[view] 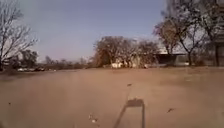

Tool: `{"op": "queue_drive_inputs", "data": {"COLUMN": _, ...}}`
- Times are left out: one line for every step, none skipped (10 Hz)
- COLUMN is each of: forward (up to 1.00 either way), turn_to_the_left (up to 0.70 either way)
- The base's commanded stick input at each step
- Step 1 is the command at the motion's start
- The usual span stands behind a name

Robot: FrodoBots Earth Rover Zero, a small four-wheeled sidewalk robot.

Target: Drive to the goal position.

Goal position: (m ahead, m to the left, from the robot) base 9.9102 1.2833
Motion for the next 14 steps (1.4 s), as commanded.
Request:
{"op": "queue_drive_inputs", "data": {"forward": 0.7, "turn_to_the_left": 0.0}}
{"op": "queue_drive_inputs", "data": {"forward": 0.7, "turn_to_the_left": 0.0}}
{"op": "queue_drive_inputs", "data": {"forward": 0.7, "turn_to_the_left": 0.0}}
{"op": "queue_drive_inputs", "data": {"forward": 0.7, "turn_to_the_left": 0.0}}
{"op": "queue_drive_inputs", "data": {"forward": 0.7, "turn_to_the_left": 0.0}}
{"op": "queue_drive_inputs", "data": {"forward": 0.7, "turn_to_the_left": 0.0}}
{"op": "queue_drive_inputs", "data": {"forward": 0.7, "turn_to_the_left": 0.0}}
{"op": "queue_drive_inputs", "data": {"forward": 0.7, "turn_to_the_left": 0.0}}
{"op": "queue_drive_inputs", "data": {"forward": 0.7, "turn_to_the_left": 0.0}}
{"op": "queue_drive_inputs", "data": {"forward": 0.7, "turn_to_the_left": 0.0}}
{"op": "queue_drive_inputs", "data": {"forward": 0.7, "turn_to_the_left": 0.0}}
{"op": "queue_drive_inputs", "data": {"forward": 0.7, "turn_to_the_left": 0.0}}
{"op": "queue_drive_inputs", "data": {"forward": 0.7, "turn_to_the_left": 0.0}}
{"op": "queue_drive_inputs", "data": {"forward": 0.7, "turn_to_the_left": 0.0}}
